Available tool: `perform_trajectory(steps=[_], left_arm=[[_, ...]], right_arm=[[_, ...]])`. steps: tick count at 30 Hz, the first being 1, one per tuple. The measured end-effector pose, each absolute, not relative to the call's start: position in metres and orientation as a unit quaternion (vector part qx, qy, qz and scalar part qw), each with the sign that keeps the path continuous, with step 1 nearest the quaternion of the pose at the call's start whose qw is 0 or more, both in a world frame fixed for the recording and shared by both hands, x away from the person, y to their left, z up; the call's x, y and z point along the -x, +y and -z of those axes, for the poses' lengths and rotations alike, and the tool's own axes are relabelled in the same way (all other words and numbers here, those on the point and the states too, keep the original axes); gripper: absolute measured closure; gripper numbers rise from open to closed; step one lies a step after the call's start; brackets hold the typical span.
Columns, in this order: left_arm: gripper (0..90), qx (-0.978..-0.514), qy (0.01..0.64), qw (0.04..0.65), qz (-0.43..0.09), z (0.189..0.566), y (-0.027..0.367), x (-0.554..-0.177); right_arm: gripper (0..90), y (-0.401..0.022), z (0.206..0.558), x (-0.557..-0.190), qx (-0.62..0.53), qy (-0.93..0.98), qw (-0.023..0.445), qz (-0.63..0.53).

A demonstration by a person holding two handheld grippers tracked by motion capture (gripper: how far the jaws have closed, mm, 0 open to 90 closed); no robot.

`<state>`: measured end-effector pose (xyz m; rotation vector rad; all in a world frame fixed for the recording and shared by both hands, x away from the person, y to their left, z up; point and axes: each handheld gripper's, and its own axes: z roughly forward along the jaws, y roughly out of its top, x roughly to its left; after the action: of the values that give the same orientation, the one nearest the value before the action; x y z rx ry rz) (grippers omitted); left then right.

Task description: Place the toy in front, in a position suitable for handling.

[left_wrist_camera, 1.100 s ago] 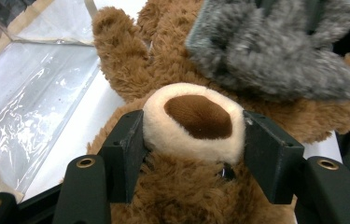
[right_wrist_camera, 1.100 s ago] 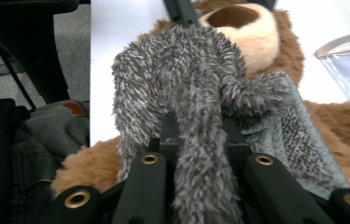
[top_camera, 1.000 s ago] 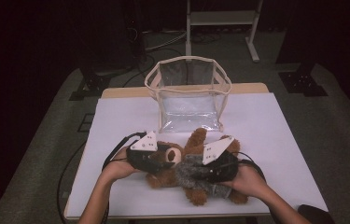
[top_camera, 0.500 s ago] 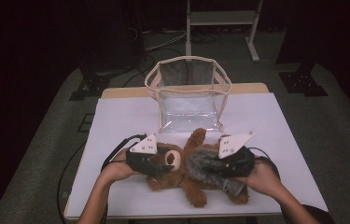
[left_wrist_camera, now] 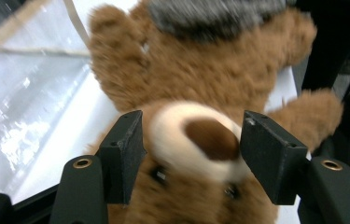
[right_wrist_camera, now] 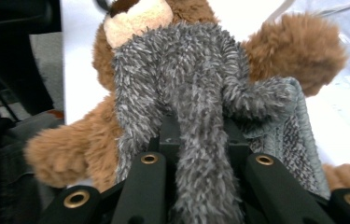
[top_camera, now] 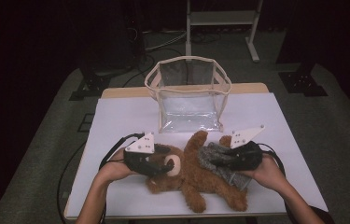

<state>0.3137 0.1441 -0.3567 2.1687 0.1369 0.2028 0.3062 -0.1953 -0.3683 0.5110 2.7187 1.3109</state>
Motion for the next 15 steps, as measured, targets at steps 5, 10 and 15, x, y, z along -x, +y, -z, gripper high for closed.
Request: perform_trajectory(steps=[5, 10, 15], left_arm=[[38.5, -0.88, 0.071, 0.465, -0.069, 0.363, 0.144, -0.317], [38.9, -0.881, 0.076, 0.465, -0.042, 0.369, 0.143, -0.319], [38.2, -0.885, 0.067, 0.46, -0.036, 0.37, 0.143, -0.316]], right_arm=[[75.1, -0.194, 0.367, -0.292, -0.146, 0.893, 0.037, -0.423], [75.2, -0.193, 0.348, -0.3, -0.148, 0.889, 0.063, -0.428], [75.1, -0.181, 0.35, -0.321, -0.153, 0.894, 0.064, -0.417]])
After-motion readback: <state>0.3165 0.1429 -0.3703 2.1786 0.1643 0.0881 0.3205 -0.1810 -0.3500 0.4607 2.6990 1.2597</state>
